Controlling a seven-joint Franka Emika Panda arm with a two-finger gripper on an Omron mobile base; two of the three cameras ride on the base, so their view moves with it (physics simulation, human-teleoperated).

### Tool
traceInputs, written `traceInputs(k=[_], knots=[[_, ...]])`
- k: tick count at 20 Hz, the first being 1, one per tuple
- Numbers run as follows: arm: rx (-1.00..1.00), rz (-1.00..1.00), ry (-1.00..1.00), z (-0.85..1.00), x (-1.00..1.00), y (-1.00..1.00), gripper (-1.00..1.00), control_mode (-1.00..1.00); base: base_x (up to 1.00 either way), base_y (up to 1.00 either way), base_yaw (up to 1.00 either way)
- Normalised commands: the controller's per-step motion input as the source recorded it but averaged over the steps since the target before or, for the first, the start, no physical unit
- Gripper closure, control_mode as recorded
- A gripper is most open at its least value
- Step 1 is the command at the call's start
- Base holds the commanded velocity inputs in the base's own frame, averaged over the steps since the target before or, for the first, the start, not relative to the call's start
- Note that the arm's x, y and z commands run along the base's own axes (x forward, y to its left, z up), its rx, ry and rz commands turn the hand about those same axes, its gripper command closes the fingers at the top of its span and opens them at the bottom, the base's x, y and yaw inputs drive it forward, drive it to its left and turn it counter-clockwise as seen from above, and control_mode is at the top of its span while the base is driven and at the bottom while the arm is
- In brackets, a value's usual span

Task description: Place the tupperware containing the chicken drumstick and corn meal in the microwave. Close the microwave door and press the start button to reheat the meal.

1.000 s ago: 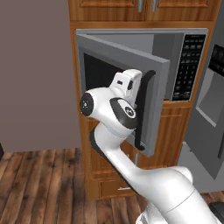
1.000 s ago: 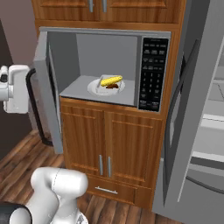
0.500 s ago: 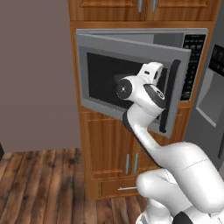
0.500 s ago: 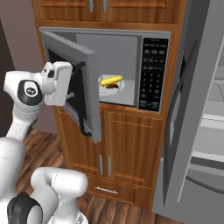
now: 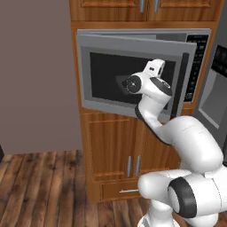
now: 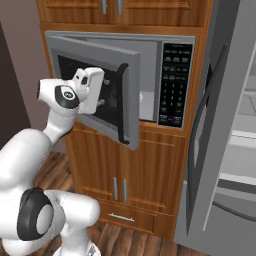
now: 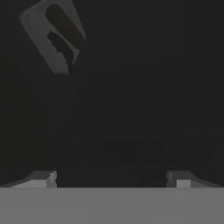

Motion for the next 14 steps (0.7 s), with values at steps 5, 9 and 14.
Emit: traceInputs(k=[5, 9, 14], knots=[[0.00, 0.01, 0.00, 0.00, 0.66, -0.12, -1.00, -1.00, 0.00, 0.00, 0.00], [0.02, 0.03, 0.00, 0.00, 0.59, -0.09, -1.00, -1.00, 0.00, 0.00, 0.00], [0.05, 0.06, 0.00, 0.00, 0.53, -0.17, -1.00, -1.00, 0.00, 0.00, 0.00]])
